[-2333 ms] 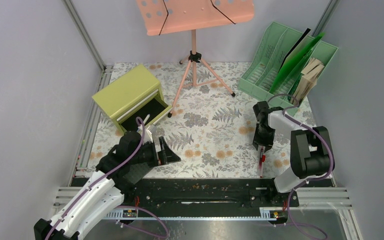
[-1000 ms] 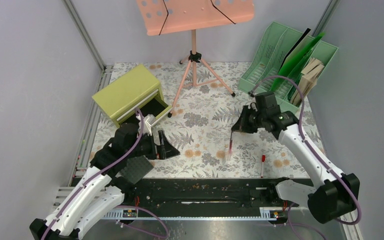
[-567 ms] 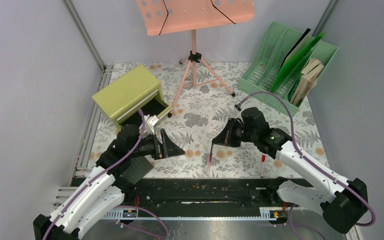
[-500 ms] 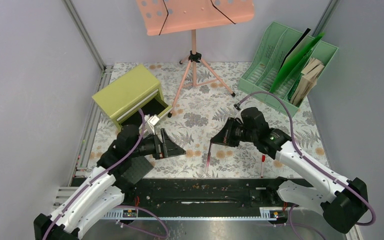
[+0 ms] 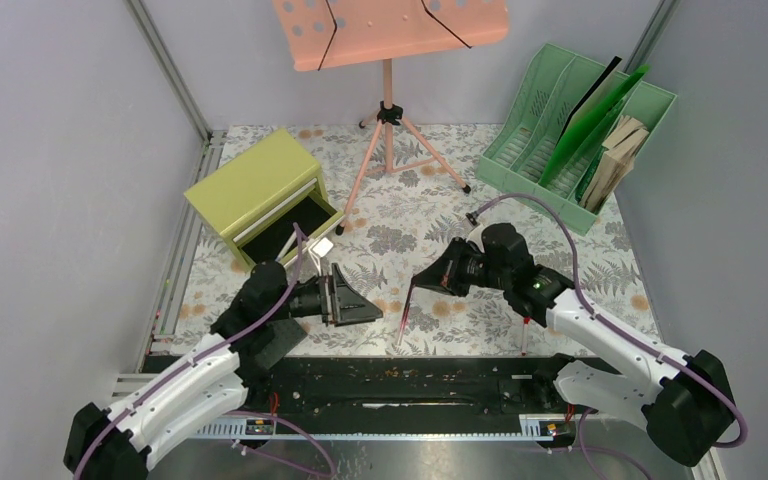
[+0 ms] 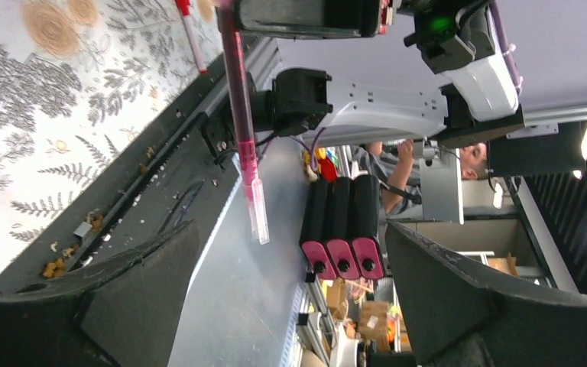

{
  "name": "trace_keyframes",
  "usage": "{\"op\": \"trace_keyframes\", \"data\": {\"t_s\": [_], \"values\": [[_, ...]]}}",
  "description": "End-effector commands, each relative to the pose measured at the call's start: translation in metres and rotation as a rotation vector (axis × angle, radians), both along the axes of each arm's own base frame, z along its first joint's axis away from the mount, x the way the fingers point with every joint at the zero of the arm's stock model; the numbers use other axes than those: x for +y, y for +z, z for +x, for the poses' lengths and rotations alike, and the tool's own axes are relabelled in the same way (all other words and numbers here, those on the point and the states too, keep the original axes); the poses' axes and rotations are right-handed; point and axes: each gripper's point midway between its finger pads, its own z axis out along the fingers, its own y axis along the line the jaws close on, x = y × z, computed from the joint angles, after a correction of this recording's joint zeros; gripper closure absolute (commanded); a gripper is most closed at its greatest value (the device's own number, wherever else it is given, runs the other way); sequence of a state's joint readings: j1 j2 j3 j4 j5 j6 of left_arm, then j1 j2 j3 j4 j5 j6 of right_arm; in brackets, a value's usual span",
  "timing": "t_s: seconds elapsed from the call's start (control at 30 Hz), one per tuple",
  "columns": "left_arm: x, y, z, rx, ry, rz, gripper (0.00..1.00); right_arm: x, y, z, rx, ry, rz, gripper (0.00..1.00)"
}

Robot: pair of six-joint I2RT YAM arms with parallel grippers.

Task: Organize the desk
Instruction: Place the stationery in the drawer.

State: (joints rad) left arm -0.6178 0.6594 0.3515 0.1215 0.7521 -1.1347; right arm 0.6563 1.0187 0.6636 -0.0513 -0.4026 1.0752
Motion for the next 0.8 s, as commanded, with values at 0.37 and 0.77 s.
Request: {"op": "trace_keyframes", "data": {"t_s": [0.37,0.77], "values": [[-0.049,0.021,-0.016,-0.024,-0.137,-0.093,0.33,0.009,0.019,-0.005,-0.02,0.009,0.112,1.0],[-0.06,0.013,-0.012,-0.003,-0.123,-0.059,0.93,0.006,0.012,-0.008,-0.005,0.005,0.098,1.0]]}}
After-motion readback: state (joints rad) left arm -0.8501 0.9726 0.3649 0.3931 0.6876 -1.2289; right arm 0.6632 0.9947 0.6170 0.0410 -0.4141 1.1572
